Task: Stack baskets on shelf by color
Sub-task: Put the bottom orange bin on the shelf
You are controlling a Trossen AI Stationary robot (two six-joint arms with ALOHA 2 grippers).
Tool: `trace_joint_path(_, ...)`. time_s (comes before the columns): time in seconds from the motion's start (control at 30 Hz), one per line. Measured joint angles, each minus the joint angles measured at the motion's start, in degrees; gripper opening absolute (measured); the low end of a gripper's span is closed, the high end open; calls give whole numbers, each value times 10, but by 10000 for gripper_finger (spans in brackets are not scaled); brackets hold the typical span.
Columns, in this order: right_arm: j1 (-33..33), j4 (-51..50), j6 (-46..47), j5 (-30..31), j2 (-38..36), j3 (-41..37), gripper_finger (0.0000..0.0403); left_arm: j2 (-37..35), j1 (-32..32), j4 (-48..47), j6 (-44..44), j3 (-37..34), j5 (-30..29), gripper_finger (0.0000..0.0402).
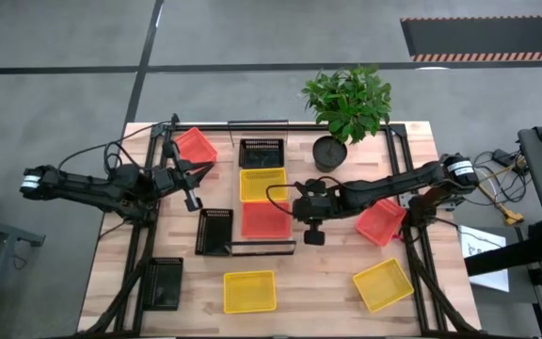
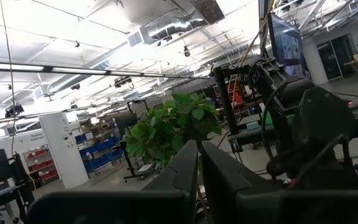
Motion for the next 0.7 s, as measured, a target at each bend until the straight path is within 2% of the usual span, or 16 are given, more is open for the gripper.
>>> trace_joint_path(0.2, -9, -22, -7, -9, -5, -27, 8, 4, 0, 0, -13, 0, 0, 6)
trace_joint_path(0.3, -16, 26, -30, -19, 0, -52, 8, 4, 0, 1, -17, 0, 0, 6)
trace_joint_path(0.47, -30, 110, -72, -82, 3, -78, 8, 4, 0, 1, -29, 0, 0, 6)
trace_joint_path(0.7, -46, 188, -118, -107, 3, -78, 8, 4, 0, 1, -29, 0, 0, 6)
